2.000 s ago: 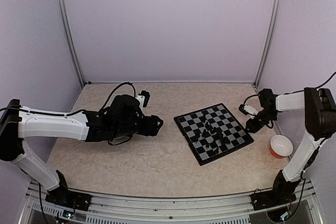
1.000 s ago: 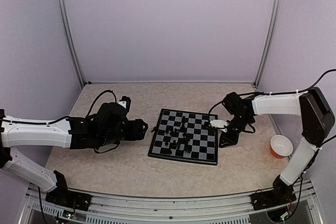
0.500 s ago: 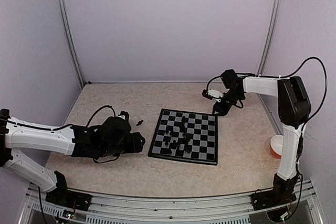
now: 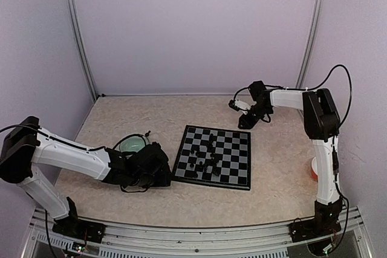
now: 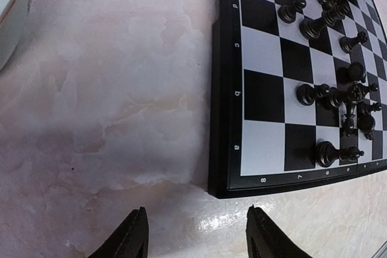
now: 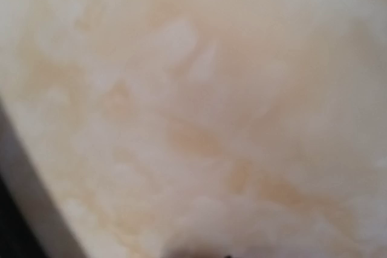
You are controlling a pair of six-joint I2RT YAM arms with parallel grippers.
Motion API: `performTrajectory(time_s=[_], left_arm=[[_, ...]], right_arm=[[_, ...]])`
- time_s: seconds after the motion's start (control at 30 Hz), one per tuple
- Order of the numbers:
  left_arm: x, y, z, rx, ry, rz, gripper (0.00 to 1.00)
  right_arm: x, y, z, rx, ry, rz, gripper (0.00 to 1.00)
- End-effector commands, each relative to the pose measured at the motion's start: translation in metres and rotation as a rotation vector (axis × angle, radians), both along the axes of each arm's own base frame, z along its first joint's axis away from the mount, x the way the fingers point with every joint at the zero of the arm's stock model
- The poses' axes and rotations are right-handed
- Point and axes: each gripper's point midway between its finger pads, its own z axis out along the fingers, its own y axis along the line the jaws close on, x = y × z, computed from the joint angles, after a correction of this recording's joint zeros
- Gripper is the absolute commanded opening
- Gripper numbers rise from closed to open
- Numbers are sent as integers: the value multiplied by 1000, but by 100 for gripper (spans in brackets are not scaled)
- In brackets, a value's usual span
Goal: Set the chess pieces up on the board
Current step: Adjust the chessboard at the center of the board.
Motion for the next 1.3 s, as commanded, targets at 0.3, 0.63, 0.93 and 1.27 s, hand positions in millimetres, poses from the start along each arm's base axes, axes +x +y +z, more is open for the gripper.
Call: performTrajectory(time_s=[0.3,0.63,0.93,1.27], left_arm=[[-6,-17,-11,-3,37,-55,52],[-5,-14,-24,57,42,-65,51],[6,-11,-31,158,20,-78,50],[24,-16,-27,182,-20,-92,50]], right_arm=[[-69,-18,-20,-26,96,84,21],[-119,-33,-33,-46,135,105,19],[-180,-43,-44,-28,194,149,16],[-232,-50,-40,-23,217,200,16]])
